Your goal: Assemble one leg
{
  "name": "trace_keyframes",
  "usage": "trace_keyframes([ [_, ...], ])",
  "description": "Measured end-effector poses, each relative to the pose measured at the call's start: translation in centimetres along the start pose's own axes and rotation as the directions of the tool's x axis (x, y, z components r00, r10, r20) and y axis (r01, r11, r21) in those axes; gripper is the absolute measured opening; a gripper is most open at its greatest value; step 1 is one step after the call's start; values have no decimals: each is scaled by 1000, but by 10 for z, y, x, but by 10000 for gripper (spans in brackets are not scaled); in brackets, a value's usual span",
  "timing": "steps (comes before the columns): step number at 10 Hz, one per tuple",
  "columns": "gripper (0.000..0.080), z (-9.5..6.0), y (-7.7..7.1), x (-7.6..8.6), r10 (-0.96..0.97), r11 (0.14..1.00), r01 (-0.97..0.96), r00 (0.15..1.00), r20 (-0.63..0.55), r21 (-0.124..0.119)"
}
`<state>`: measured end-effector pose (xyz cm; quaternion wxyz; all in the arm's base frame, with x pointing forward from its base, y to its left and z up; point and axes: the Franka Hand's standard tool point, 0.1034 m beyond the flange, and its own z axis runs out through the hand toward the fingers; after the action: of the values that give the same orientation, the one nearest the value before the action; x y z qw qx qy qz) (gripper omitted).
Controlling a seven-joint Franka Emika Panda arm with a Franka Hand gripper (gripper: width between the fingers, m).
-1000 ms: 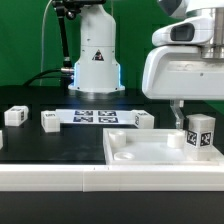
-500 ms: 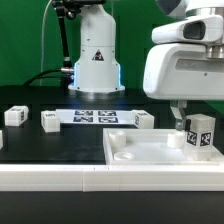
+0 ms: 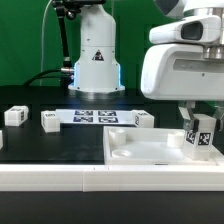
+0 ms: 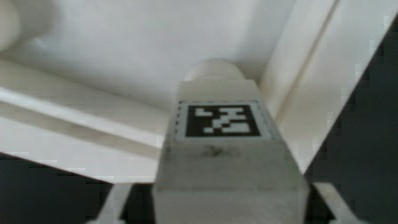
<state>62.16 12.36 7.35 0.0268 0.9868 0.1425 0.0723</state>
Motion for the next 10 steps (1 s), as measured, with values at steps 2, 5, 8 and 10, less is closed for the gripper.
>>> trace_keyframes([
  [2, 290, 0, 0, 0, 23, 1000, -23, 1000, 0, 0],
  [5, 290, 2, 5, 6, 243, 970, -243, 969, -43, 1],
  [8, 290, 2, 8, 6, 512, 859, -512, 856, -65, 26],
  [10, 291, 2, 11, 3, 706, 708, -704, 703, -88, 63],
])
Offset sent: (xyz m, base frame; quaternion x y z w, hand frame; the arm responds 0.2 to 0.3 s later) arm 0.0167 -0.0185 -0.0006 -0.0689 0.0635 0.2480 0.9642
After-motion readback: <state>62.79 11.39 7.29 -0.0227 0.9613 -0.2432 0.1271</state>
